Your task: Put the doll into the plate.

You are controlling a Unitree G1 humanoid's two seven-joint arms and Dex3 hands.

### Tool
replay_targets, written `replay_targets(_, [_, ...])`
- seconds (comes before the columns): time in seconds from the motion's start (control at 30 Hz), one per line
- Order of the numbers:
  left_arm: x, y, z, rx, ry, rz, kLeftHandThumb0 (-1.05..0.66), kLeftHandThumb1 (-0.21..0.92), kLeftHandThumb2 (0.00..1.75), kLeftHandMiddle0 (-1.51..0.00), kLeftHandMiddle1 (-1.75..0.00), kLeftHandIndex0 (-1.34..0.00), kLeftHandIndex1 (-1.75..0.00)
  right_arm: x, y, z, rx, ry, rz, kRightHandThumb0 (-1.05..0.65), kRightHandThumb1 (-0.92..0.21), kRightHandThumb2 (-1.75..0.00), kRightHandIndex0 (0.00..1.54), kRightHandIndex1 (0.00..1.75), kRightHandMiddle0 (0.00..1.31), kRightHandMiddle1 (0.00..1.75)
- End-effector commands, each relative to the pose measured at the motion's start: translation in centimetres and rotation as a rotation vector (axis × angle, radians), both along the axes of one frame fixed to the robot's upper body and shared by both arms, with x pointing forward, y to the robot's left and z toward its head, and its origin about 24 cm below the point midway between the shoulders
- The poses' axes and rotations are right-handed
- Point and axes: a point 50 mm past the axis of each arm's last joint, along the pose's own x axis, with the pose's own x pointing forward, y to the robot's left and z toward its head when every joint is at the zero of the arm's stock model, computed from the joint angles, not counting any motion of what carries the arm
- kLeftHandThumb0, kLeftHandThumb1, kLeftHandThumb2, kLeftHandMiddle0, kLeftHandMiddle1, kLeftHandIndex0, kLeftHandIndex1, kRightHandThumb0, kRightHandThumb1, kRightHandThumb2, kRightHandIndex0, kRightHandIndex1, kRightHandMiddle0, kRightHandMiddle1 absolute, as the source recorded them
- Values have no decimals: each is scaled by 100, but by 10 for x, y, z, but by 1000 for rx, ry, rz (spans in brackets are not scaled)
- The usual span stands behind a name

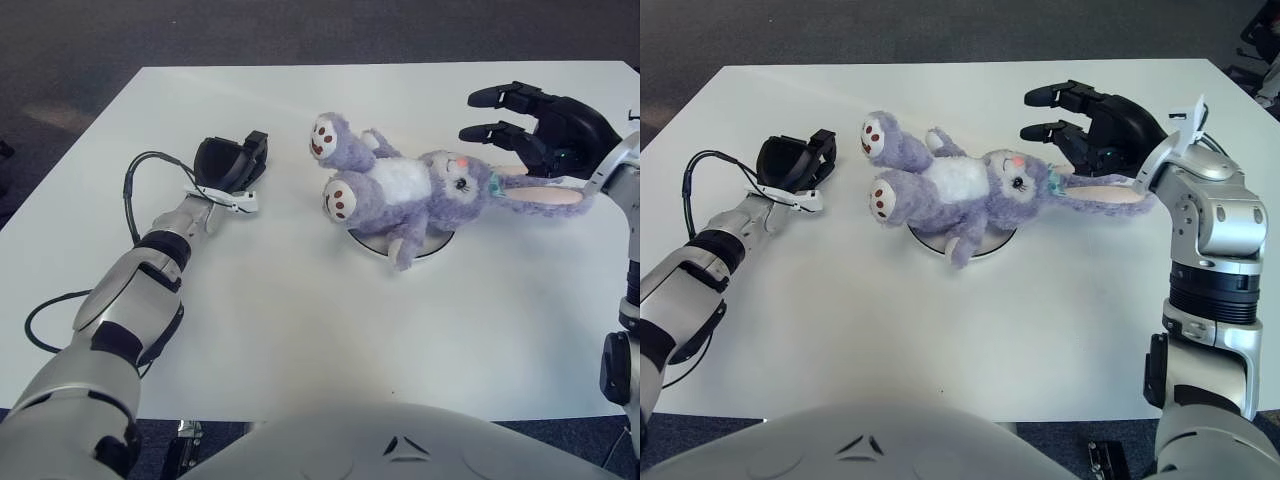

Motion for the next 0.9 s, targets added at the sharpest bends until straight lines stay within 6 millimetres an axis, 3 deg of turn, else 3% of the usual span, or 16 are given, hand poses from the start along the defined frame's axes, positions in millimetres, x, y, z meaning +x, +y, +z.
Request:
replay_targets(0.0, [-27, 1, -50, 78, 217, -7, -44, 45, 115, -123, -175, -51, -175, -2, -7, 6, -6, -40, -25, -41, -48, -93, 8, 70, 0, 88])
replay_targets(0.2, [-26, 3, -50, 69, 231, 6, -44, 45, 115, -123, -175, -51, -175, -2, -15, 1, -6, -62, -65, -39, -55, -94, 13, 70, 0, 89])
replay_targets(0.53, [-25, 5, -48, -6, 257, 34, -44, 45, 114, -123, -175, -51, -175, 1, -29, -5, -8, -101, -227, -37, -64, -93, 29, 97, 0, 121])
replay_targets(0.67, [-26, 6, -46, -78, 261, 45, -44, 46, 114, -123, -175, -51, -174, 4, -33, -7, -4, -104, -289, -38, -65, -93, 32, 105, 6, 132])
replay_targets(0.73, [-26, 6, -46, -115, 264, 50, -44, 45, 113, -123, -175, -51, -174, 5, -35, -8, 1, -104, -313, -36, -81, -68, 34, 110, 14, 157])
replay_targets(0.87, [-25, 6, -44, -232, 277, 73, -44, 45, 113, -123, -175, -51, -173, 8, -39, -13, 32, -104, -381, -35, -88, -54, 40, 118, 23, 167])
